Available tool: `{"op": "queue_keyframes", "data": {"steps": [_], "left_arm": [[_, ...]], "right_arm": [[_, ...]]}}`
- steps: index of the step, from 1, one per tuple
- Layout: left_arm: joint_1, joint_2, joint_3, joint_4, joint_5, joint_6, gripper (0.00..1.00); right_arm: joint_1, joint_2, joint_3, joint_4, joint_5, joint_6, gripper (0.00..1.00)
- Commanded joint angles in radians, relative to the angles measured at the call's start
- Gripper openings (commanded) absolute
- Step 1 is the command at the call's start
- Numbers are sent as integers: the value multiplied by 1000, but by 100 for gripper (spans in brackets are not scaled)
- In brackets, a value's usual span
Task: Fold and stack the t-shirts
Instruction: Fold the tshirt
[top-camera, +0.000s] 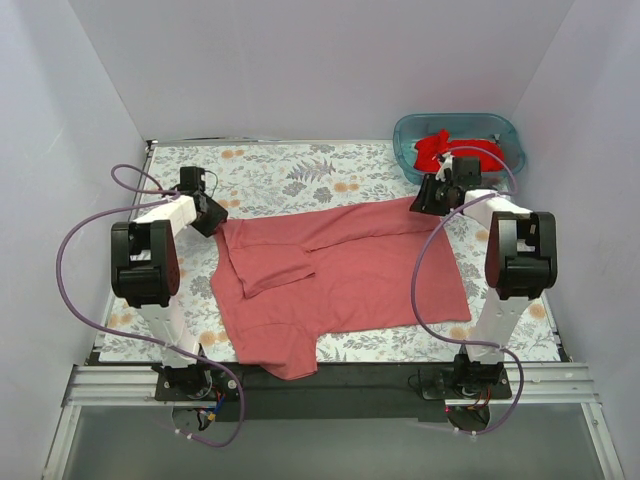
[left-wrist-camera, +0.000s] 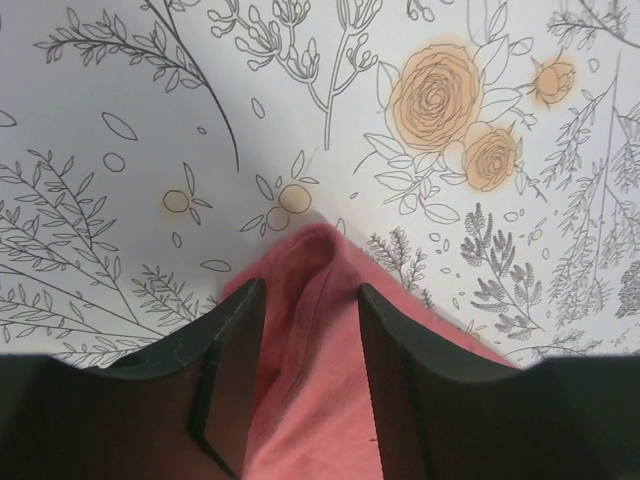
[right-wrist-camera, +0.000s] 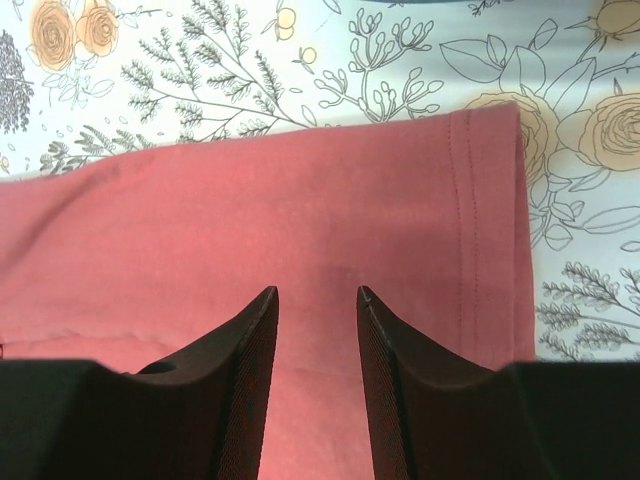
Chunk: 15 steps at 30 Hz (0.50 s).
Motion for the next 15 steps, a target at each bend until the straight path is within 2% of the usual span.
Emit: {"op": "queue_keyframes", "data": {"steps": [1, 5, 8, 10, 11, 15], "left_arm": [[4, -9, 37, 41, -30, 4, 39], [4, 25, 39, 47, -21, 3, 29], [2, 45, 27, 50, -45, 9, 15], [8, 50, 20, 53, -82, 15, 10], [14, 51, 17, 53, -97, 16, 3], [48, 44, 11, 53, -131, 0, 0]], "right_arm": [[-12, 46, -5, 73, -54, 58, 43], [-68, 100, -34, 90, -71, 85, 40], [-104, 105, -78, 95, -48, 110, 40], [-124, 100, -117, 93, -21, 120, 40], [-147, 95, -132, 93, -15, 131, 40], [-201, 65, -198, 115, -28, 157, 40]]}}
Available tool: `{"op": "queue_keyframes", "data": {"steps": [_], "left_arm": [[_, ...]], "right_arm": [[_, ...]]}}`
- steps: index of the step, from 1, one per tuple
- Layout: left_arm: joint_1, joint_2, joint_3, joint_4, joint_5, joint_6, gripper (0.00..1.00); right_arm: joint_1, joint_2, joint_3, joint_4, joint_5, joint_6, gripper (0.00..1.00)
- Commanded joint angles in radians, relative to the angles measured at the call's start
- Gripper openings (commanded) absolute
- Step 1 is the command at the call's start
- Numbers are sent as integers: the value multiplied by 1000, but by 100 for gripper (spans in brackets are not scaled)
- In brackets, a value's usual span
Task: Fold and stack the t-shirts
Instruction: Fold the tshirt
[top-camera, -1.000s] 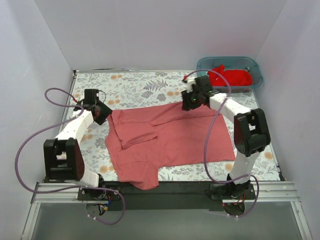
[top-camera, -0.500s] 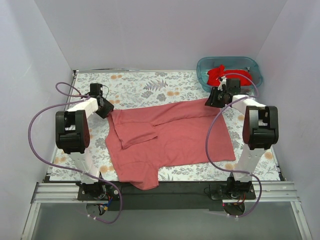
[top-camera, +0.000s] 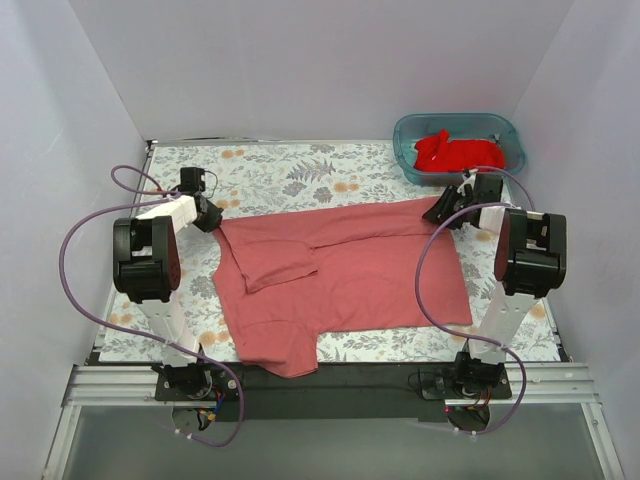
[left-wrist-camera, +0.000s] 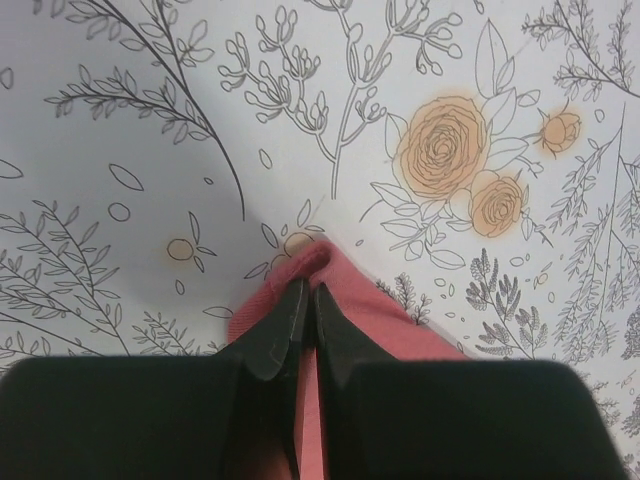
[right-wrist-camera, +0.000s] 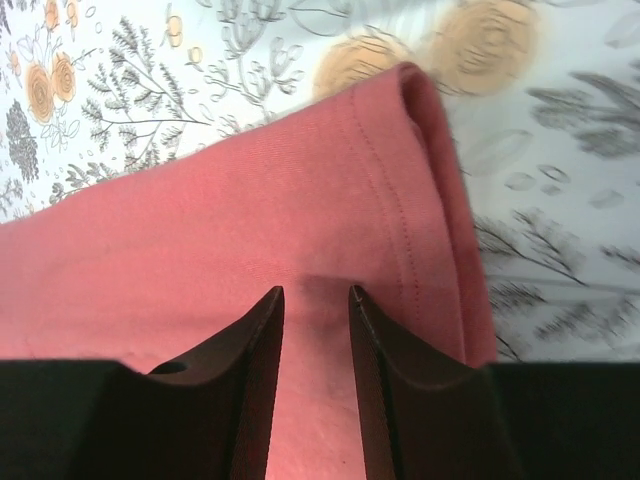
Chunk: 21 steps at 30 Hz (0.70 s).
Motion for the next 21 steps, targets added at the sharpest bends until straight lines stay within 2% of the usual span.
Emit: {"op": "queue_keyframes", "data": {"steps": [1, 8, 11, 15, 21], "left_arm": [[44, -2, 2, -4, -90, -2, 0], [62, 3, 34, -30, -125, -11, 0], [64, 12, 54, -1, -92, 6, 0], [55, 58, 121, 30, 7, 65, 3], [33, 130, 218, 91, 56, 130, 4]], "right_arm": [[-65, 0, -79, -70, 101, 8, 40], [-91, -52, -102, -87, 160, 26, 40], [-94, -43, -92, -87, 137, 17, 40], [-93, -31, -38, -73, 34, -17, 41], [-76, -63, 25, -57, -21, -24, 42]]}}
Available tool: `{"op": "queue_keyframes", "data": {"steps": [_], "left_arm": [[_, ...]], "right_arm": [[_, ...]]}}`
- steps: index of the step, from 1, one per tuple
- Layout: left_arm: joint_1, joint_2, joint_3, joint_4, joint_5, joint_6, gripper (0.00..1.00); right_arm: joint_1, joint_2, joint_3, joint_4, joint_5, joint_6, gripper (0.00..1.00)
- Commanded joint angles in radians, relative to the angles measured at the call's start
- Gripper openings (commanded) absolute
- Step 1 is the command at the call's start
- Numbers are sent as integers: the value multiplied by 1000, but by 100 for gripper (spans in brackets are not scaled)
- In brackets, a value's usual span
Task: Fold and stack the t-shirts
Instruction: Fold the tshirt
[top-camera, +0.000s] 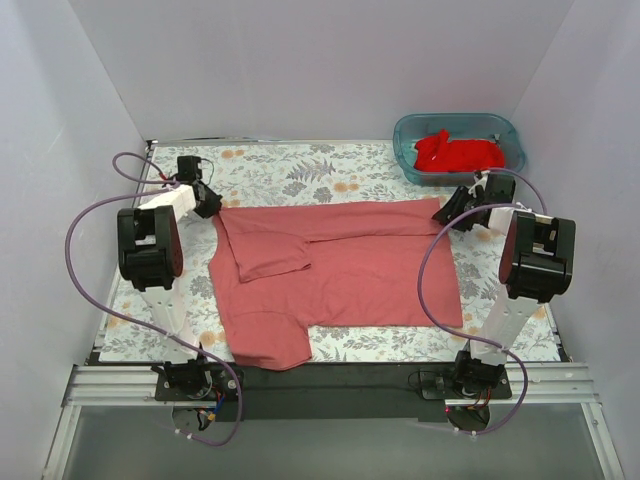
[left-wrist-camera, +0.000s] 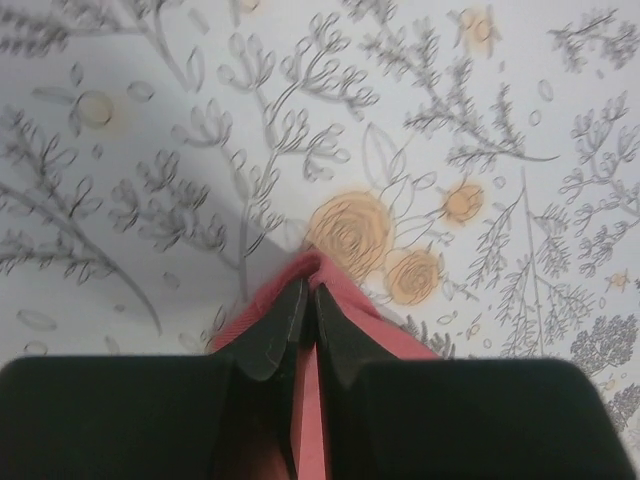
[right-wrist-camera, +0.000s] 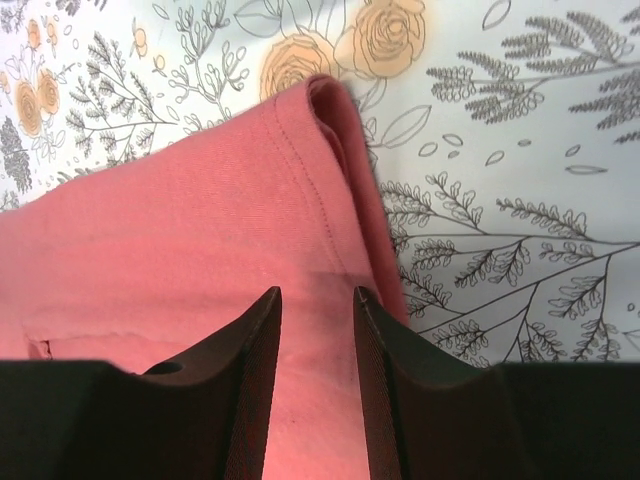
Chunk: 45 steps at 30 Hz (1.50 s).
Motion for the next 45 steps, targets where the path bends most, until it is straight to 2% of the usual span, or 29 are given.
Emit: {"op": "queue_keyframes", "data": {"steps": [1, 3, 7, 10, 14, 18, 25, 30, 36, 39, 45], "left_arm": [[3, 35, 94, 60, -8, 79, 5], [1, 43, 128, 60, 6, 96, 13], [-11, -39, 107, 60, -3, 117, 47], [-28, -141, 58, 59, -42, 130, 55], [-52, -298, -7, 28, -69, 125, 56], [-144, -405, -91, -67, -51, 99, 54], [-174, -606, -395, -106, 60, 30, 57], [-204, -659, -533, -80, 155, 16, 57], [-206, -675, -605, -44, 205, -22, 58], [-210, -667, -623, -27, 204, -30, 58], [-210, -679, -636, -26, 136, -19, 58]], "right_arm": [[2, -22, 61, -14, -13, -32, 42], [14, -42, 67, 14, -26, -35, 42], [42, -84, 39, 20, -9, -32, 42], [71, -101, 18, 20, -9, -34, 42], [102, -114, 0, 26, -15, -28, 42], [100, -128, -43, 27, 37, 3, 42], [89, -186, -119, 29, 137, 24, 44], [88, -171, -125, 67, 29, 52, 44], [108, -179, -163, 121, -99, 67, 44], [161, -179, -177, 132, -162, 64, 44], [403, -171, -211, 246, -236, 178, 45]]}}
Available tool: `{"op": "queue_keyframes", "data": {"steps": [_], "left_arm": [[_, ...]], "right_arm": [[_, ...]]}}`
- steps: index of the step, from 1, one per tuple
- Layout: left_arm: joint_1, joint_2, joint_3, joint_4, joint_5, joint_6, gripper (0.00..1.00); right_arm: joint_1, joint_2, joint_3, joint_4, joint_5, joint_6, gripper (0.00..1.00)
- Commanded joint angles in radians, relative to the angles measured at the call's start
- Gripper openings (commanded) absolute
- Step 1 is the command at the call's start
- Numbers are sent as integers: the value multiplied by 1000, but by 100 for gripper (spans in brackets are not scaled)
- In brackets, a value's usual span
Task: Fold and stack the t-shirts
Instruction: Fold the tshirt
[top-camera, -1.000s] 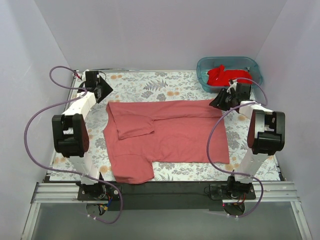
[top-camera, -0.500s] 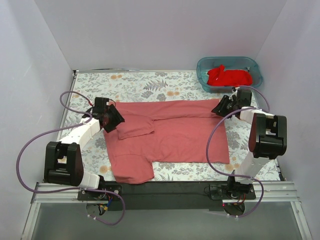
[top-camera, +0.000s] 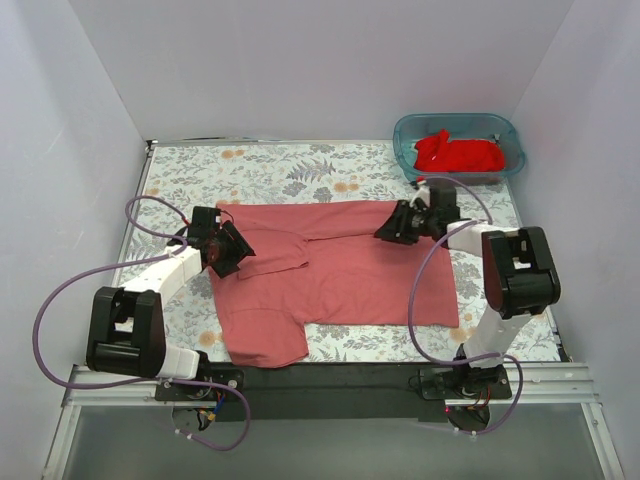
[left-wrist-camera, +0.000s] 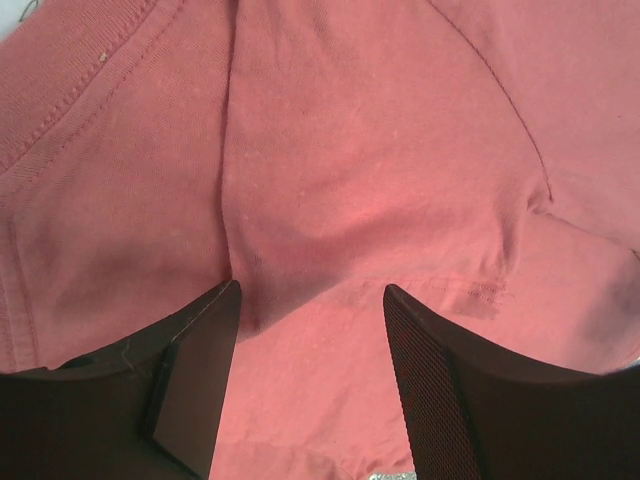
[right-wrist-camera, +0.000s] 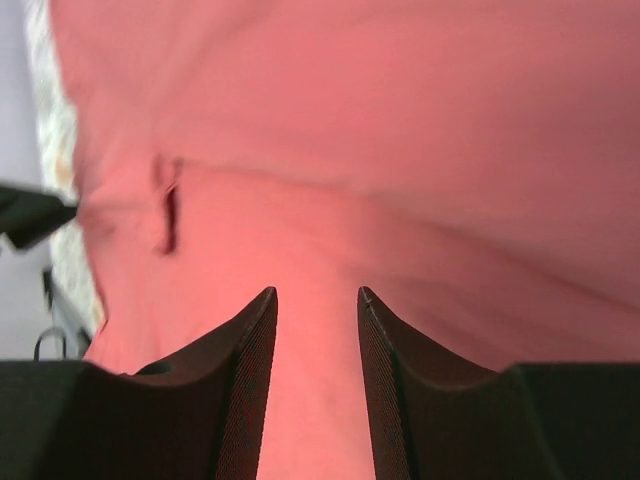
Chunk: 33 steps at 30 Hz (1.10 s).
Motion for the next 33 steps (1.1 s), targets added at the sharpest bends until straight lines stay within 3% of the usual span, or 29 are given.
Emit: {"op": "queue_keyframes", "data": {"steps": [1, 7, 13, 33], "left_arm": [[-4, -51, -21, 21, -40, 9, 58], [-4, -43, -59, 36, -56, 6, 56], [-4, -40, -76, 64, -20, 1, 55], [-4, -29, -89, 76, 12, 4, 47]], "right_arm": [[156, -16, -15, 127, -92, 98, 45], [331, 52, 25, 231, -29, 261, 47], [424, 118, 59, 303, 20, 348, 49], [515, 270, 139, 361, 93, 479, 48]]}}
